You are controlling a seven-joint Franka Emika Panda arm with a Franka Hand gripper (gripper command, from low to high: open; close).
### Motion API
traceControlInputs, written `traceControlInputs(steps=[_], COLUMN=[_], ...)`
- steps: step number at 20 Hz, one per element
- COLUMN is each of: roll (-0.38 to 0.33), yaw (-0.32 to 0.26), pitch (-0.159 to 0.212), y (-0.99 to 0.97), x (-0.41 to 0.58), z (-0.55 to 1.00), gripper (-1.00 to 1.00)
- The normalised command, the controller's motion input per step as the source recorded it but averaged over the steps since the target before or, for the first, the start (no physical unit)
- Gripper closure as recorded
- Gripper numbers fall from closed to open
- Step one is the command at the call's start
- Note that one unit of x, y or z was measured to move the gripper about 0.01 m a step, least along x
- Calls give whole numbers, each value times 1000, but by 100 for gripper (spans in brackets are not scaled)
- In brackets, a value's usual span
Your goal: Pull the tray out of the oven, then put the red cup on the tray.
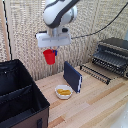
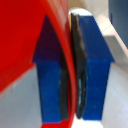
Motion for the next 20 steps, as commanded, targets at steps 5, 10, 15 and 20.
traceControlInputs(steps=[5, 10, 15, 20], roll=[76, 81, 86, 83], yaw=[-95, -81, -53, -43], pitch=[6, 8, 18, 26], y=[-620, -689, -799, -873], x=[207, 166, 83, 2], z=[679, 619, 447, 301], gripper=[100, 100, 100, 100])
